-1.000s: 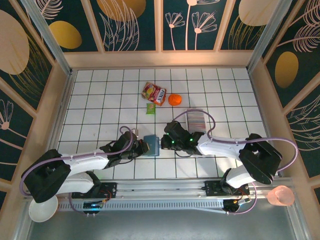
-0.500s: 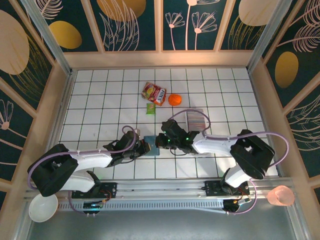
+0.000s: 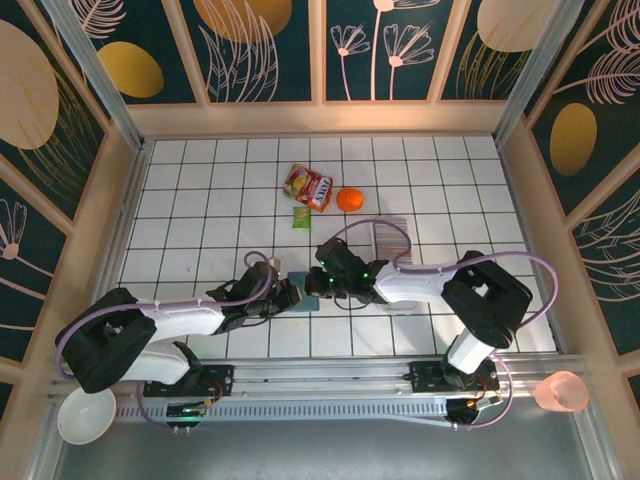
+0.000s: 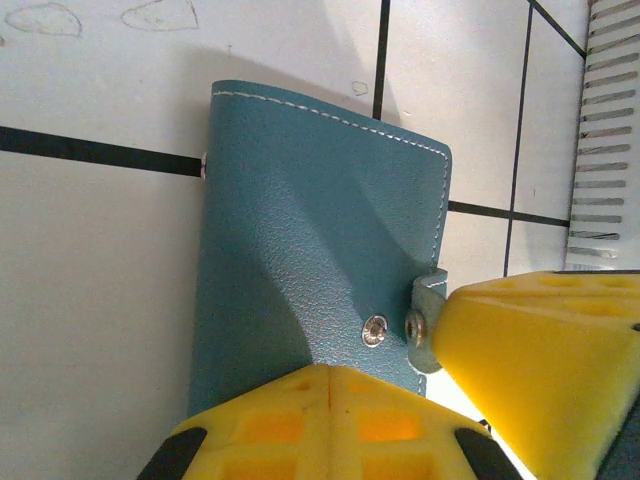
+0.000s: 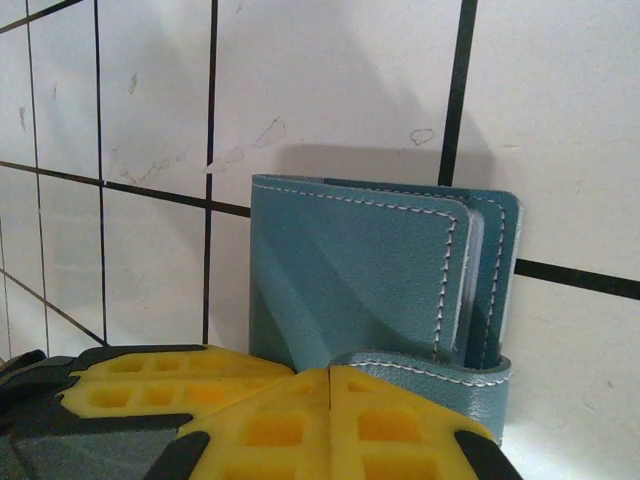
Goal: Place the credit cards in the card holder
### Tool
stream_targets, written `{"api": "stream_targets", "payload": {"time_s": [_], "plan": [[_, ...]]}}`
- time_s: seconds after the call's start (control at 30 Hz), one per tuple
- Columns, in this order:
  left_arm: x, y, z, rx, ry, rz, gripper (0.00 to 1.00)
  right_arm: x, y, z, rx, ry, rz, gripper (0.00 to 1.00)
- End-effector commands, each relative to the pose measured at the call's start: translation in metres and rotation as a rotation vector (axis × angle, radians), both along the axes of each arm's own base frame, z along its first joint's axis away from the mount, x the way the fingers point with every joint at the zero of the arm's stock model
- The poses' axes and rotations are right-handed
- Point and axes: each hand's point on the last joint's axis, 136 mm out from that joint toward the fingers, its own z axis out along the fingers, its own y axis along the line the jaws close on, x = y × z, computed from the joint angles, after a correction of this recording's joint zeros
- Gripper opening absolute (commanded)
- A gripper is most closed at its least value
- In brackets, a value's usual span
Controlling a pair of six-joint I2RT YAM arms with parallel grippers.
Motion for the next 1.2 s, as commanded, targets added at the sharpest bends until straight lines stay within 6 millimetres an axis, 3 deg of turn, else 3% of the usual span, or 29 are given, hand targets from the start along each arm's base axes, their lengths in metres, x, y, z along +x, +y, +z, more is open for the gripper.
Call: {"api": "stream_targets", "payload": {"time_s": [0.0, 0.7, 1.0, 1.17], "plan": [[-0.013, 0.015, -0.022, 0.08, 0.058, 0.002, 0.0, 0.003, 0.011, 0.006, 0.031, 0.002, 0.008, 0.0], [-0.013, 0.016, -0.024, 0.083, 0.057, 0.003, 0.0, -0.007, 0.014, -0.012, 0.012, 0.046, 0.038, 0.0], [-0.012, 0.017, -0.023, 0.085, 0.052, 0.009, 0.0, -0.016, -0.005, -0.037, -0.118, 0.071, 0.025, 0.0], [-0.01, 0.017, -0.02, 0.079, 0.042, 0.016, 0.0, -0.023, -0.026, -0.061, -0.211, 0.099, 0.004, 0.0]]}}
